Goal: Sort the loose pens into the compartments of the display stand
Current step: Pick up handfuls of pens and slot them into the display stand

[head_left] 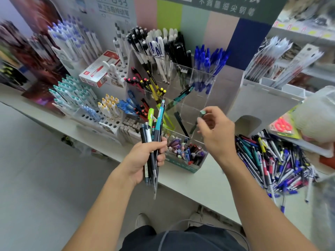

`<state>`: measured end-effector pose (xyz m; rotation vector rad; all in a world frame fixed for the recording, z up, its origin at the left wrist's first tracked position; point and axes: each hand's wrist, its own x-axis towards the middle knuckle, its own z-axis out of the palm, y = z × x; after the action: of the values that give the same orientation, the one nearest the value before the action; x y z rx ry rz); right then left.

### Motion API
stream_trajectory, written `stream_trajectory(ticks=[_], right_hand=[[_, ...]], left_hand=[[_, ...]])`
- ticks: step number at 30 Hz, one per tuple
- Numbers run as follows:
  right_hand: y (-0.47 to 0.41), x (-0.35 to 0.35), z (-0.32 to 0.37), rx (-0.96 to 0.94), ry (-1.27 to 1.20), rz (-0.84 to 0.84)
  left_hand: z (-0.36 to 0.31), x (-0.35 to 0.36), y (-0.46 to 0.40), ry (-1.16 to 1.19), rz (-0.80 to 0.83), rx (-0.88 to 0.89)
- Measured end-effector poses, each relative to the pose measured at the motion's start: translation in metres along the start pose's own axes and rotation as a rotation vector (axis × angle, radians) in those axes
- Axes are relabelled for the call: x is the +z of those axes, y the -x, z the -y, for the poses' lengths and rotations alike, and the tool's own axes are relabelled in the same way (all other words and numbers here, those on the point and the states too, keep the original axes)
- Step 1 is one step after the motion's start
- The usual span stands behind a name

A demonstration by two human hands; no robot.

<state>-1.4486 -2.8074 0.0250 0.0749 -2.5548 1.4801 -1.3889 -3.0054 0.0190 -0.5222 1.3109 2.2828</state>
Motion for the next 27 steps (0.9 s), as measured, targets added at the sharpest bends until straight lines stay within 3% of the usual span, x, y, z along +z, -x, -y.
stream_trajectory(ticks=[10,12,14,16,18,20,24,27], right_hand=[[-0.022,0.039,-0.008,0.096,0.365,0.254],[-0.015,0.04,-0.001,0.086,0.304,0.172],[-0.007,0.036,0.014,0.157,0.005,0.12],[-0.002,0.028,0.033,0.27,-0.288,0.253],[-0.002,0.023,0.045,0.207,-0.252,0.383],[-0.004,0.021,0.05,0.181,-0.255,0.387],[-0.015,0.001,0.054,0.384,-0.558,0.149],[-0.023,-0.019,0.048,0.346,-0.44,0.091]], left_hand=[[-0.002,0.001,0.011,-0.052,-0.005,0.021],[-0.004,0.0,0.013,-0.051,0.006,0.018],[-0.005,-0.002,0.016,-0.083,0.033,0.012],[-0.005,-0.001,0.019,-0.145,0.068,-0.007],[-0.003,0.002,0.02,-0.209,0.091,-0.036],[0.0,0.006,0.019,-0.23,0.098,-0.043],[0.002,0.009,0.02,-0.177,0.146,-0.039],[0.001,0.008,0.022,-0.119,0.206,-0.043]])
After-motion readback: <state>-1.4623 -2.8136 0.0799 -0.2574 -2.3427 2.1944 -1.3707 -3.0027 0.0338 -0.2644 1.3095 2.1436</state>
